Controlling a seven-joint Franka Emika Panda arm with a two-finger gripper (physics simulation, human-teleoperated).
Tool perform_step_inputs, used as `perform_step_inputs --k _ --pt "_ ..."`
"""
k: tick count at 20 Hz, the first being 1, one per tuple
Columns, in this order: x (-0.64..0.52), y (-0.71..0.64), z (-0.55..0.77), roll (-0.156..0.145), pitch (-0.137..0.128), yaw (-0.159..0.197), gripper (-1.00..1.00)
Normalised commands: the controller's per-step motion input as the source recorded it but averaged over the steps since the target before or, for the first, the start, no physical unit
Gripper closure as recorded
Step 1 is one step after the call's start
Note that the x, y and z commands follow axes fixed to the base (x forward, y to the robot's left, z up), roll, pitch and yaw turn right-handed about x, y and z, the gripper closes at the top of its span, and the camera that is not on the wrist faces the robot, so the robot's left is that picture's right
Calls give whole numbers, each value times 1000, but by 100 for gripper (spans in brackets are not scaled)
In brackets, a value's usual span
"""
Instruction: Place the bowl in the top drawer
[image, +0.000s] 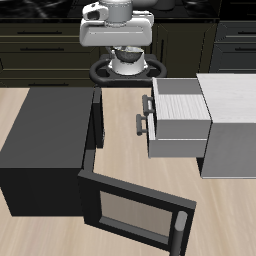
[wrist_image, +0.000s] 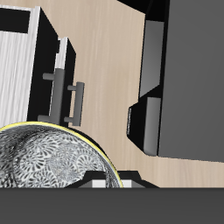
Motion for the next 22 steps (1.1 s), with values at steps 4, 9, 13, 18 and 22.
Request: perform_step_inputs --k 4,9,13,18,22 --pt "180 369 -35 10 5 -27 100" --pt "134 346 -55 30 8 -29 100" --pt "34 322 -81 14 2 -17 100" --pt "-10 361 -76 47 15 -19 100" --pt "1 326 -52 54 7 -18 100"
